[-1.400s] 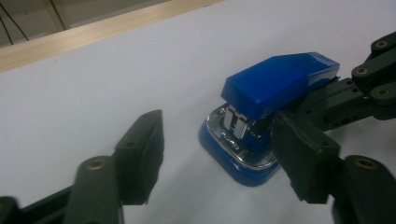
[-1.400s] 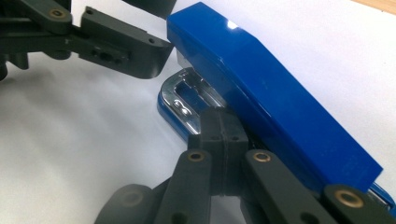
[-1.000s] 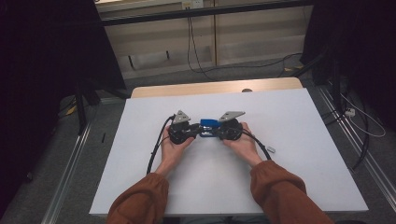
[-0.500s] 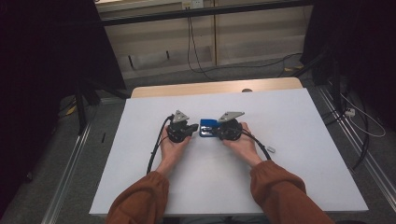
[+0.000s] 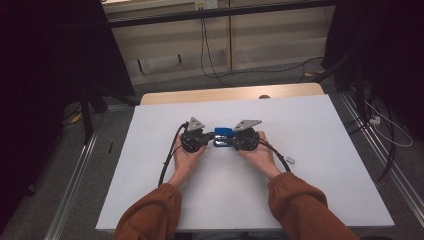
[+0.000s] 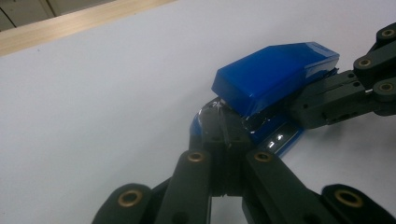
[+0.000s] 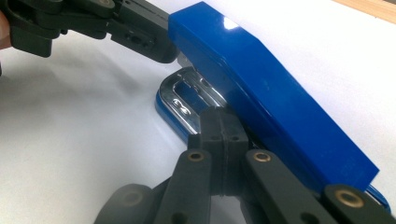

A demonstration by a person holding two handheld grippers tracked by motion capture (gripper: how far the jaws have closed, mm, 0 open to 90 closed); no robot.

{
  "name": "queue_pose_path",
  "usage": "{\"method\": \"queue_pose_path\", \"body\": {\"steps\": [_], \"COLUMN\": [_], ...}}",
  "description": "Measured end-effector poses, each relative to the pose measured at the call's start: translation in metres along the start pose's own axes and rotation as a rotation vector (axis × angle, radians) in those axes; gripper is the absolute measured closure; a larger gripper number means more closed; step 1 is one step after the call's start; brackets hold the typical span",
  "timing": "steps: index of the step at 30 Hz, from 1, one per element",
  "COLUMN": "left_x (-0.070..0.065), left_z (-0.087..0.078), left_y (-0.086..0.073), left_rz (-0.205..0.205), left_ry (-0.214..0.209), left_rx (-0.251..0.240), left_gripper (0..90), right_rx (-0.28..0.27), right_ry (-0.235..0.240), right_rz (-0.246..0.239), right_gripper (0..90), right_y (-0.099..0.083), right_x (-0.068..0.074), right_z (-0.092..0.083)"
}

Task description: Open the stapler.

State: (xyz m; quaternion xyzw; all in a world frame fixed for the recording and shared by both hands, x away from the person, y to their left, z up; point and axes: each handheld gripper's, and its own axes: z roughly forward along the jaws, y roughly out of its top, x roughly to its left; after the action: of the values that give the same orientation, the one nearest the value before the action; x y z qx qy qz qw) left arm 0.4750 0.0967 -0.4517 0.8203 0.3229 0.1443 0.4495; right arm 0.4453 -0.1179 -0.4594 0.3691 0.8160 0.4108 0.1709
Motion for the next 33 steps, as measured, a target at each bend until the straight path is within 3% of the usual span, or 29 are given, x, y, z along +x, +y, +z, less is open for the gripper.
{"method": "queue_pose_path", "body": {"steps": [2,3,5,16,21,33], "left_x": [-0.001,-0.001,-0.002,-0.002,-0.002,-0.003], "left_z": [0.000,-0.003,-0.006,-0.006,-0.007,-0.007], "left_y": [0.000,0.004,0.009,0.011,0.015,0.020], "left_rz": [0.001,-0.027,-0.021,-0.031,-0.042,-0.044], "left_ry": [0.004,-0.009,-0.018,-0.019,-0.028,-0.029], "left_rx": [-0.005,-0.034,-0.049,-0.065,-0.071,-0.081], "left_gripper": [90.0,90.0,90.0,90.0,90.0,90.0], "right_rx": [0.001,-0.001,-0.004,-0.008,-0.013,-0.012], "right_ry": [-0.005,-0.004,-0.004,-0.009,-0.037,-0.029], "right_rz": [-0.006,-0.005,0.000,-0.002,-0.046,-0.043], "right_gripper": [90.0,90.0,90.0,90.0,90.0,90.0], "right_y": [0.000,0.000,0.000,0.000,0.000,0.000], "right_x": [0.001,0.000,0.000,0.001,0.007,0.006], "right_z": [0.000,0.000,0.000,0.000,0.002,0.002]}}
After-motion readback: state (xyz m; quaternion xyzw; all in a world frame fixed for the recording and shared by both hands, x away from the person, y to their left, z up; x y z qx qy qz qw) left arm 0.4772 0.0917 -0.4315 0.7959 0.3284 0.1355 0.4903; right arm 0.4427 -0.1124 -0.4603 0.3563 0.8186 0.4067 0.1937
